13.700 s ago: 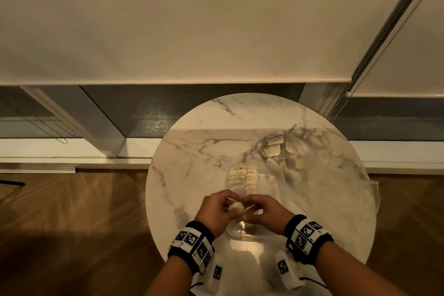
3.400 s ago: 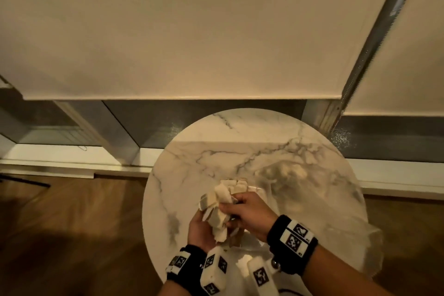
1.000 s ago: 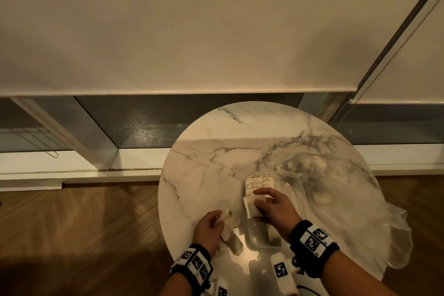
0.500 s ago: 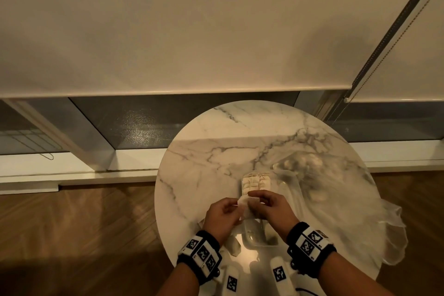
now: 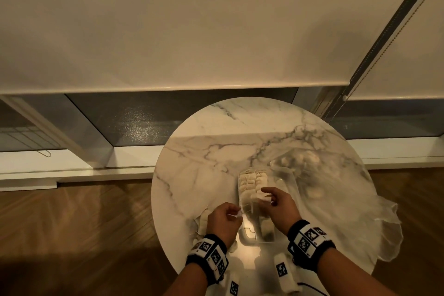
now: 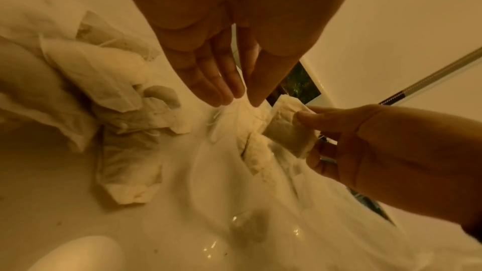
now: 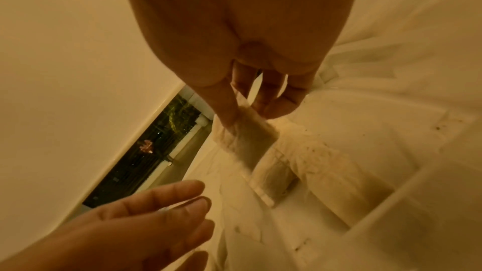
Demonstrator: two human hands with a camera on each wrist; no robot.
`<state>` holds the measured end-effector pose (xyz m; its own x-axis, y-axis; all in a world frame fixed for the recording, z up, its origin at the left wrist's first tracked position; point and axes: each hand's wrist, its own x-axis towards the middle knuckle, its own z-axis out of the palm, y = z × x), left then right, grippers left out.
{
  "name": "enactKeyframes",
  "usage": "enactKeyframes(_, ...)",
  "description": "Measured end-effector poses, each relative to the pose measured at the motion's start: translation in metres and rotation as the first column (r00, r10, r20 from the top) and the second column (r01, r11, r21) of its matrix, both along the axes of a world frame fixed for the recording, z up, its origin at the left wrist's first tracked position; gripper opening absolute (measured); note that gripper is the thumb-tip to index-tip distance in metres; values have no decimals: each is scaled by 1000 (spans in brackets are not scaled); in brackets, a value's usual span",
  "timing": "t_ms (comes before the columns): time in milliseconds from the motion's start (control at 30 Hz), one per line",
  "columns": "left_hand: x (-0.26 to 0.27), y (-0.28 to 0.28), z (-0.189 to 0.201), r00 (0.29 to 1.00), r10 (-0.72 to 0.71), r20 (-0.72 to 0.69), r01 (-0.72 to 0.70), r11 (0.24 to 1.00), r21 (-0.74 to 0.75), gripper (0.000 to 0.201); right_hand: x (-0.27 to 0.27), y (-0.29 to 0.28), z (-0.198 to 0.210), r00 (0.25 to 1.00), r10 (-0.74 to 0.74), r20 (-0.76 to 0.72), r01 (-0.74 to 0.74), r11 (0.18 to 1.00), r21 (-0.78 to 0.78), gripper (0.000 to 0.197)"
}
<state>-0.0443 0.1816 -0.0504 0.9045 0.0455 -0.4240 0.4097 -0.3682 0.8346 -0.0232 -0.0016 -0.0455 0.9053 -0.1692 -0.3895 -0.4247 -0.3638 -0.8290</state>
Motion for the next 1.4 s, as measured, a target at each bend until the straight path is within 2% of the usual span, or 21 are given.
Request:
enactKeyframes(33, -1, 0, -2, 1000, -12, -1, 12, 999, 38, 23, 2, 0, -2, 999, 30, -33, -30, 999, -15, 35)
enactKeyframes(100, -4, -2, -4, 999, -36, -6, 37, 995, 88, 28, 5, 0, -3, 978, 174, -112, -185, 978, -96, 30)
enactKeyframes(200, -7, -4, -7, 999, -28, -45, 32, 995, 89, 31, 9, 7, -4, 905, 364, -221, -404, 897, -180, 25)
enactKeyframes(300, -7, -7, -9, 998, -17, -60, 23, 996, 91, 26, 15, 13, -6, 865, 434, -250, -492, 830, -263, 21)
enactKeyframes(567, -10, -12, -8, 996, 19, -90, -13, 998, 66, 22, 33, 21, -10, 834, 486, -260, -550, 760, -345, 11)
enactKeyframes(700, -11, -15, -8, 996, 34, -79, -28, 996, 84, 23, 45, 22, -10, 787, 528, -319, -617, 681, -394, 8)
enactKeyframes(933, -12, -18, -8, 995, 66, -77, -57, 992, 112, 16, 63, 21, -15, 734, 594, -328, -677, 611, -410, 19)
enactKeyframes(1033, -12, -20, -9, 995, 76, -63, -66, 986, 153, 19, 66, 15, -21, 761, 584, -283, -644, 628, -436, 17)
enactKeyframes(1133, -12, -24, -6, 998, 53, 43, -62, 969, 238, 23, 67, 10, -23, 786, 575, -229, -613, 674, -412, 17)
enactKeyframes(1233, -10, -31, -6, 967, -150, 207, 51, 906, 421, 25, 65, -2, -17, 846, 512, -149, -529, 771, -354, 22)
enactKeyframes(1300, -8, -40, -3, 919, -327, 219, 174, 836, 521, 24, 59, -16, -9, 905, 424, -40, -412, 849, -332, 16)
enactKeyframes(1367, -6, -53, -1, 854, -505, 124, 316, 695, 646, 26, 50, -33, -2, 927, 374, -20, -359, 872, -334, 8)
enactKeyframes(1400, -4, -58, 0, 813, -581, 43, 376, 579, 724, 28, 44, -40, 1, 915, 397, -66, -395, 854, -340, 7)
